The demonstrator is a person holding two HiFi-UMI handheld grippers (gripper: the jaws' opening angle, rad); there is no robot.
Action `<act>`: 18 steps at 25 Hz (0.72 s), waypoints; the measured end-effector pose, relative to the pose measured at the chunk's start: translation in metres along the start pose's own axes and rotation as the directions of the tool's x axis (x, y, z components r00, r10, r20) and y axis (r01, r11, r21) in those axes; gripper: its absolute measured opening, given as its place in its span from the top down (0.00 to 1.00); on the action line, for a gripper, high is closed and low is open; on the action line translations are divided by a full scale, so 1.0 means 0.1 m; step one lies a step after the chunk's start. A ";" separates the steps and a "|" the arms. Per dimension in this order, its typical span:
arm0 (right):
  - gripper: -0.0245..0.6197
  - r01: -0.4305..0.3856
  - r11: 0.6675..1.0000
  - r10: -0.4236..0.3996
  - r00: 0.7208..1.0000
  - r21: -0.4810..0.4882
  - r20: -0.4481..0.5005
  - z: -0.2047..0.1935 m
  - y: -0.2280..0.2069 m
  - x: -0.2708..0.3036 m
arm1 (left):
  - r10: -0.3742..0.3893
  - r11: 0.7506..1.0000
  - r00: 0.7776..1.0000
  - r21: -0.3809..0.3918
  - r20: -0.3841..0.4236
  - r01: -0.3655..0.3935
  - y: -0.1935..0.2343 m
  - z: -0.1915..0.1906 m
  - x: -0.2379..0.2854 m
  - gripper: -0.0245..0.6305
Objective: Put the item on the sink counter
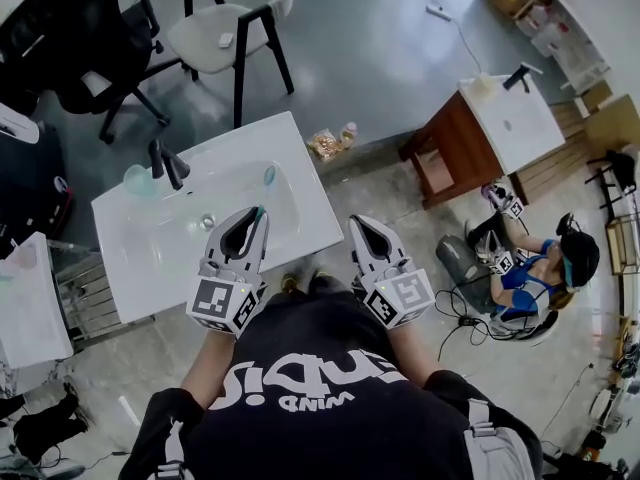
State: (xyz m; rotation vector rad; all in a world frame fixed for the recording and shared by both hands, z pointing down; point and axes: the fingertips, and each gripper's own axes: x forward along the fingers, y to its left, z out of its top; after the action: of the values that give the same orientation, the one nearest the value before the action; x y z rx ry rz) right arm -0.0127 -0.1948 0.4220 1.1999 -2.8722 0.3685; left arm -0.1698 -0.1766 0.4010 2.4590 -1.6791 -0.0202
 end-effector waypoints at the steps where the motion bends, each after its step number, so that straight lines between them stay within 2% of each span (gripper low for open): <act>1: 0.93 -0.003 1.000 0.003 1.000 -0.002 0.000 0.02 -0.01 0.02 | 0.000 1.000 1.000 -0.001 0.000 0.000 0.00 0.01 0.04 0.87; 11: 0.93 -0.039 0.999 0.040 0.999 -0.033 0.015 0.15 -0.16 0.23 | -0.008 1.000 1.000 -0.028 -0.010 0.007 -0.02 -0.03 0.31 0.87; 15: 0.93 -0.033 0.999 0.033 0.999 -0.019 0.024 0.15 -0.25 0.24 | -0.024 1.000 0.999 -0.013 -0.038 0.023 -0.08 -0.10 0.42 0.87; 18: 0.93 -0.040 0.999 0.041 0.999 -0.016 0.027 0.15 -0.26 0.27 | -0.037 0.999 0.996 -0.037 -0.083 0.034 -0.08 -0.23 0.51 0.87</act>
State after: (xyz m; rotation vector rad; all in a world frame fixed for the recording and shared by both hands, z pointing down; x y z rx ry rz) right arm -0.0120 -0.2349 0.4152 1.1548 -2.9205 0.3332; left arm -0.1410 -0.2176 0.4264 2.4284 -1.5881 0.0474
